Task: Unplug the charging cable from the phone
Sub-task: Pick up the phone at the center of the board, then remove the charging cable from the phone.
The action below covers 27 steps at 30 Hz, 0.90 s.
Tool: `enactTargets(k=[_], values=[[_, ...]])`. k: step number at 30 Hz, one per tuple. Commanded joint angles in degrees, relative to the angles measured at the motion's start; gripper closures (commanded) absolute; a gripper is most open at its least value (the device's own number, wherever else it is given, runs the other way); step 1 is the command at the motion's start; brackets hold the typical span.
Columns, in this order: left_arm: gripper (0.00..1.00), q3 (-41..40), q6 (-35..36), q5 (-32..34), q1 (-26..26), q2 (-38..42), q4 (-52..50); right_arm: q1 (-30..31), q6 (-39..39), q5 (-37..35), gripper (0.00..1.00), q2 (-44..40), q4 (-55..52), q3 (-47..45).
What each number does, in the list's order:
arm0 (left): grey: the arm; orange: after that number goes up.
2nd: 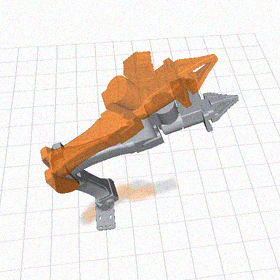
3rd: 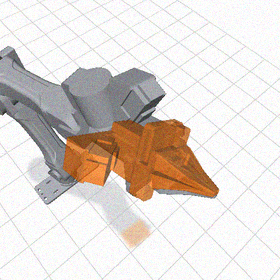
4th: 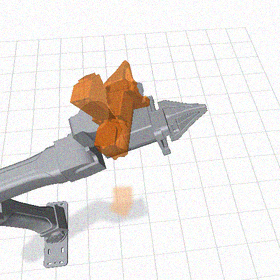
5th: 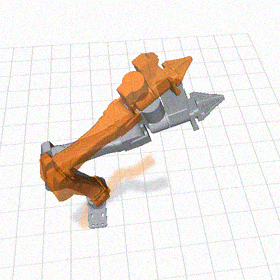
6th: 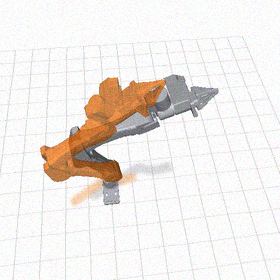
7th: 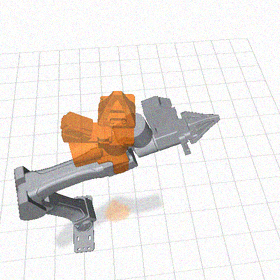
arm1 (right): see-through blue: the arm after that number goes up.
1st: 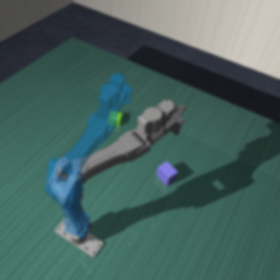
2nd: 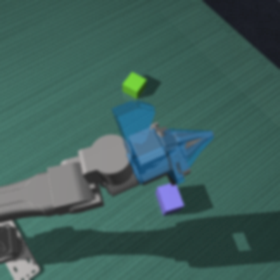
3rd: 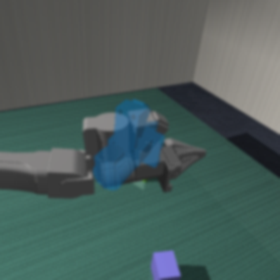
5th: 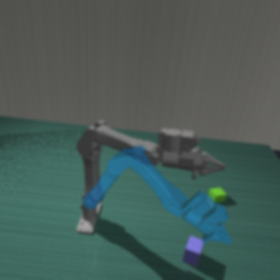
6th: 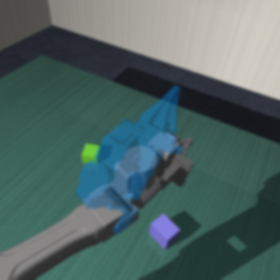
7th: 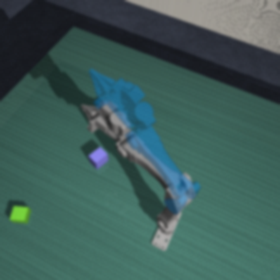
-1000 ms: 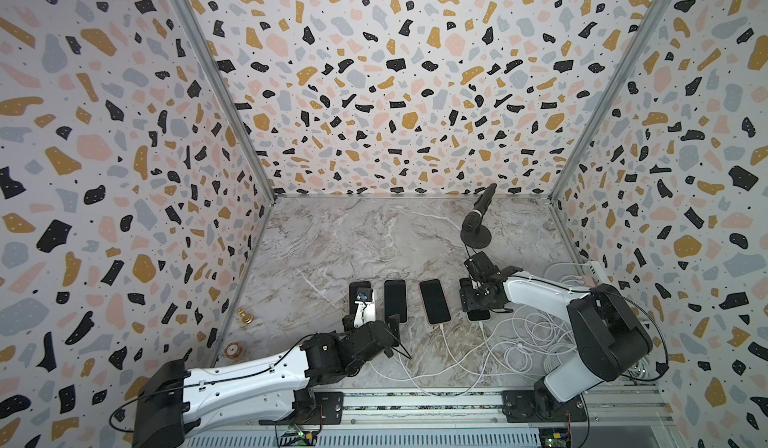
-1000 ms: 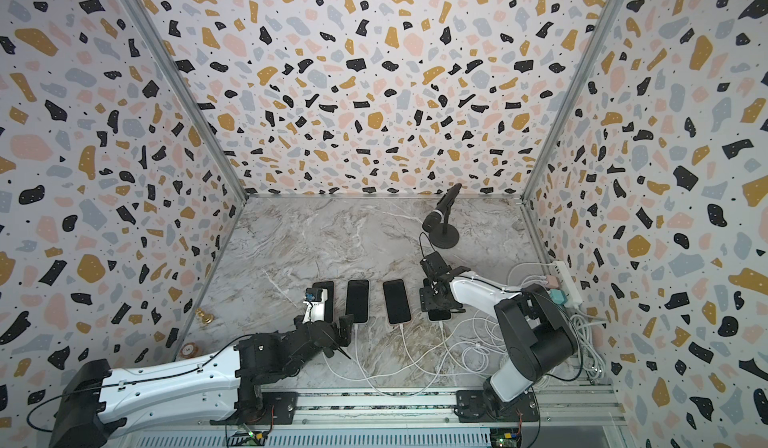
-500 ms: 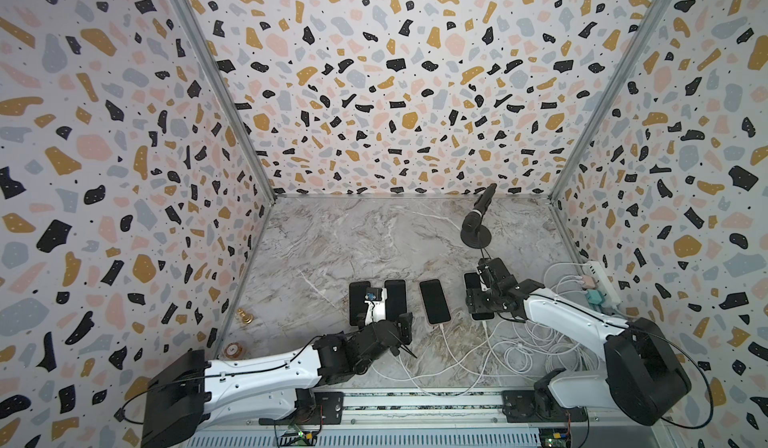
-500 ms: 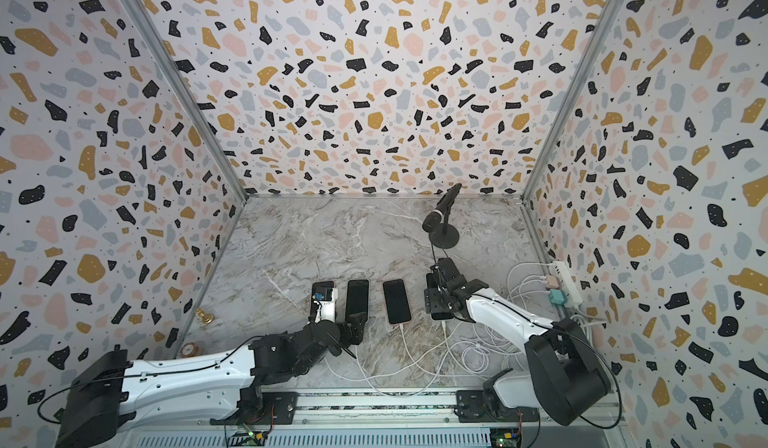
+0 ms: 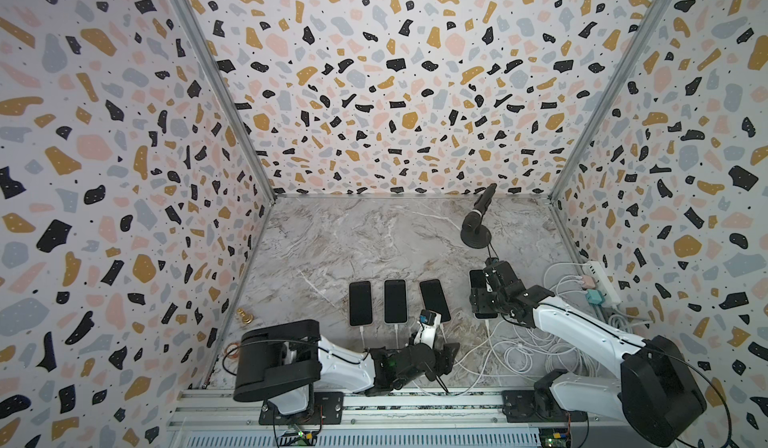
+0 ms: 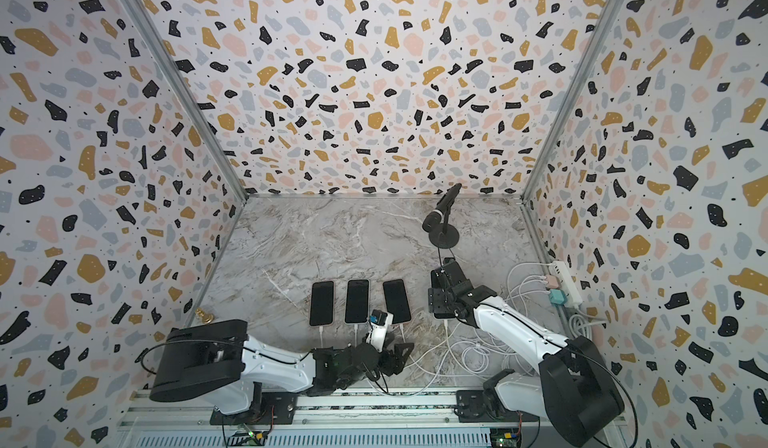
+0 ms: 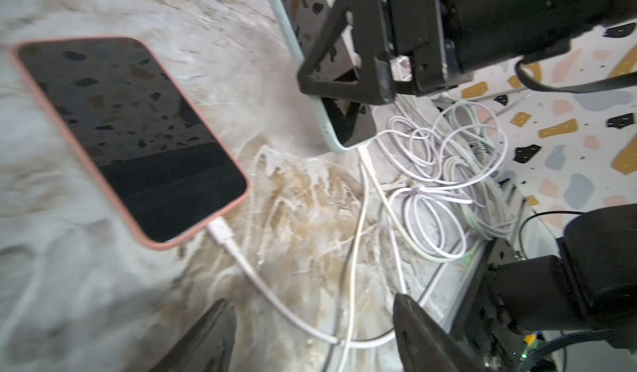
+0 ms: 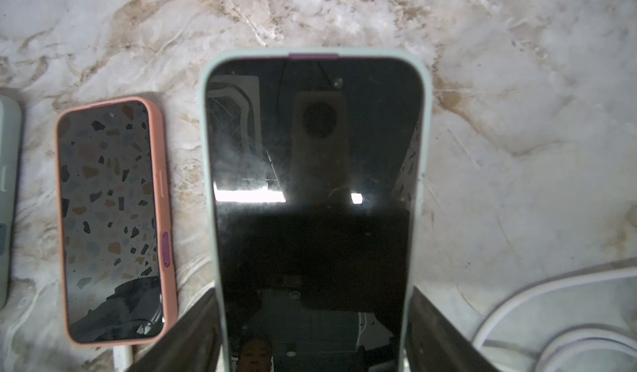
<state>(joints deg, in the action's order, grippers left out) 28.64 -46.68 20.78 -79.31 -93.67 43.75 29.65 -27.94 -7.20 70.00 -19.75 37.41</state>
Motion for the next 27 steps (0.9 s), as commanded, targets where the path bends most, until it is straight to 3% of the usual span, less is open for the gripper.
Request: enactTargets(k=[1, 13, 22, 27], values=[[0.29, 2.59, -0.02, -3.74, -0.74, -3.97, 11.17, 0.15, -1.36, -1.11, 1.0, -3.55, 0.62, 0.27], [0.33, 11.11, 0.54, -11.32, -1.64, -15.69, 15.03, 0.06, -2.67, 0.95, 1.0, -6.37, -0.05, 0.35], [0.32, 15.24, -0.88, -13.4, 0.01, -20.84, 16.11, 0.14, -3.0, 1.75, 1.0, -8.32, -0.53, 0.52], [0.39, 17.42, -0.89, -14.61, 1.65, -22.25, 16.07, 0.11, -2.8, 1.71, 1.0, -9.75, -1.05, -0.16]])
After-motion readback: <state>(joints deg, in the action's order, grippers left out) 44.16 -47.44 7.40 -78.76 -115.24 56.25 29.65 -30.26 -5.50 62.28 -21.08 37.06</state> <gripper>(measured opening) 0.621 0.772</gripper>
